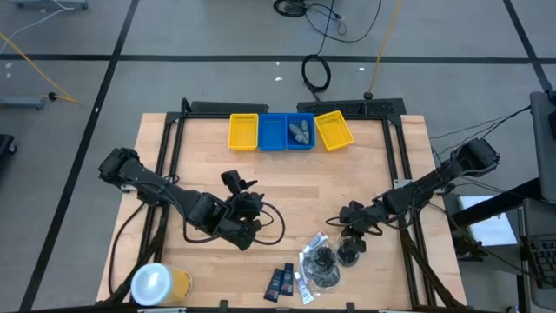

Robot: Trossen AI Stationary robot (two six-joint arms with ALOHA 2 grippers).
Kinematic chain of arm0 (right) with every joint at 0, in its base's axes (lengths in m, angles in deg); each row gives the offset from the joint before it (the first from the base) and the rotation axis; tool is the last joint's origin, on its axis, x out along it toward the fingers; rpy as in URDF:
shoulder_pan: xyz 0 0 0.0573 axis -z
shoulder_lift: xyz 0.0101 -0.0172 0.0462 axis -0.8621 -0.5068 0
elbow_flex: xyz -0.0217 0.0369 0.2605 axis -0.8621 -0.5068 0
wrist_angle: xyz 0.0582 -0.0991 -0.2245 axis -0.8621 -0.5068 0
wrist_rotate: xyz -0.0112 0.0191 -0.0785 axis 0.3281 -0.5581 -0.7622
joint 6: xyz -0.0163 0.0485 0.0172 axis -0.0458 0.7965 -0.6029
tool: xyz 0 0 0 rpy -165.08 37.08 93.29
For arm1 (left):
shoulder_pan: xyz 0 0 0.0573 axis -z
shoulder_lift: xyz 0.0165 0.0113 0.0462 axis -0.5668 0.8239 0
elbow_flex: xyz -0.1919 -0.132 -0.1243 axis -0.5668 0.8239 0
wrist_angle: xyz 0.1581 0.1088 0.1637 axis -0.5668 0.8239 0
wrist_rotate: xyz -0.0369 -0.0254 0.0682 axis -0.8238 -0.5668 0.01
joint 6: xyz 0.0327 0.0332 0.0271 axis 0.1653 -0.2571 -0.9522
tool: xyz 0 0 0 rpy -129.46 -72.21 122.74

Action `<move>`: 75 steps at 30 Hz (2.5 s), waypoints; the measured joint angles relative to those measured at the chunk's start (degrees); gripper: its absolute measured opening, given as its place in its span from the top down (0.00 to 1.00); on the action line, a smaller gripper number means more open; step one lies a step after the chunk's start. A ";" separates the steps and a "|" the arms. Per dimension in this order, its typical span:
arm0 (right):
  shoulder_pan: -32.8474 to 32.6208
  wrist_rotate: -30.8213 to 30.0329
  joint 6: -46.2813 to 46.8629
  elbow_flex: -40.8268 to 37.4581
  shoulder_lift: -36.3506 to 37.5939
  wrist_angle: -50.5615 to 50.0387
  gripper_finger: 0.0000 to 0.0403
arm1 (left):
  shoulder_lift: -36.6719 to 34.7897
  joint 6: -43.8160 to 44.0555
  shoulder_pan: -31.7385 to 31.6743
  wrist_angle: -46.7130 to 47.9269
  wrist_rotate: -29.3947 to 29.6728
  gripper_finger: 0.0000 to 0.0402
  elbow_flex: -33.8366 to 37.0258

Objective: Pick & Place Travel size toiletries
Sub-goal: Put the hairbrush into the left blue bin

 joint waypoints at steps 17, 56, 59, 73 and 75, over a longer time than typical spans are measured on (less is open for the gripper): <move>0.98 -10.34 -9.55 9.17 11.50 -6.07 1.00 | 0.00 0.61 -1.39 -0.63 -2.47 0.47 0.00; 8.02 -17.47 -35.17 13.14 14.99 19.23 1.00 | 0.00 -16.65 -7.21 -30.08 -29.90 0.47 0.00; 8.02 -17.47 -35.93 13.14 14.97 19.83 1.00 | 0.00 -16.25 -8.61 -31.22 -34.25 0.47 0.00; 8.02 -17.46 -41.67 13.14 14.98 26.31 1.00 | 0.07 -16.04 -11.52 -32.09 -36.89 0.47 0.00; 8.02 -17.47 -41.79 13.14 14.97 26.58 1.00 | 0.07 -16.04 -11.66 -32.11 -36.89 0.47 0.00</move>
